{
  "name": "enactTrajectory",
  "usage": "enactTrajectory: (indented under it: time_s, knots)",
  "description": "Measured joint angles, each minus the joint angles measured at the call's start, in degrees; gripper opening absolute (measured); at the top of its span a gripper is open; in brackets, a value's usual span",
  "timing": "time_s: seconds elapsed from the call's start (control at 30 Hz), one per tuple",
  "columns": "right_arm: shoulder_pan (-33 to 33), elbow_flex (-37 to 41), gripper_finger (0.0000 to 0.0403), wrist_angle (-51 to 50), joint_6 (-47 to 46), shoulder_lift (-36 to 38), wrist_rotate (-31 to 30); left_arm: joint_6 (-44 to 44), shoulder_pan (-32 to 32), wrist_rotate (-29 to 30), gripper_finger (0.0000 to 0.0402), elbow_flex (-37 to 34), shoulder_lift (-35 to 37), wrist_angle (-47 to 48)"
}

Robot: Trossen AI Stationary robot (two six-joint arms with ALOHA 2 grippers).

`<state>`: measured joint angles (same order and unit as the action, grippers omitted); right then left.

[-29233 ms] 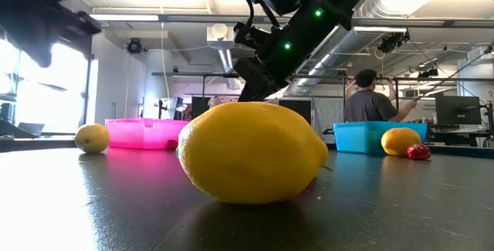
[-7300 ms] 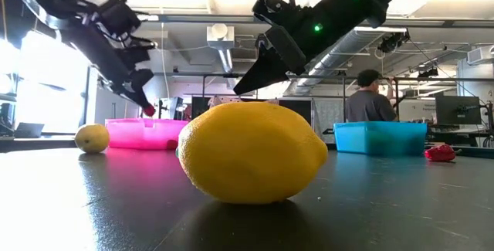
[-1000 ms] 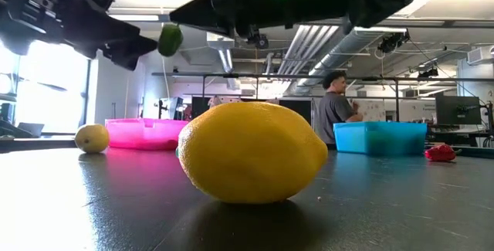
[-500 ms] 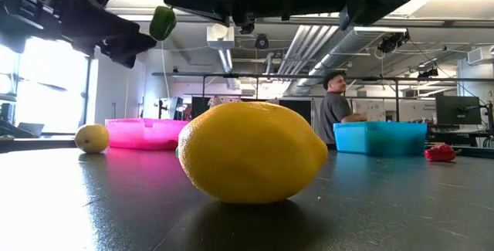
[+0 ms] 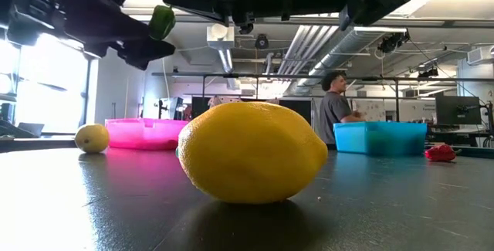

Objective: Sort produce into baskets
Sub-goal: Put the green bell pepper into the yellow bin

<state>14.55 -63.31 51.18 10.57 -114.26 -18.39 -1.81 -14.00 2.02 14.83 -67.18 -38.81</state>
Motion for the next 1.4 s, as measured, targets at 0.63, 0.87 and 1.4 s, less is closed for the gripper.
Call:
enactTrajectory:
  time_s: [0.63,0.87,1.4]
  knots:
    - [0.1,0.0,0.0,-0.7,-0.2,-0.2,0.0,0.6,0.0,-3.2,0.013,1.1,-0.8,-0.3]
    - [0.1,0.0,0.0,-0.7,-2.1,-0.2,0.0,1.4,0.0,-3.2,0.005,1.0,-0.8,-0.1]
    - [1.7,0.0,0.0175,-0.9,-2.9,3.2,-6.5,2.0,0.6,-3.1,0.0031,1.0,8.4,12.7]
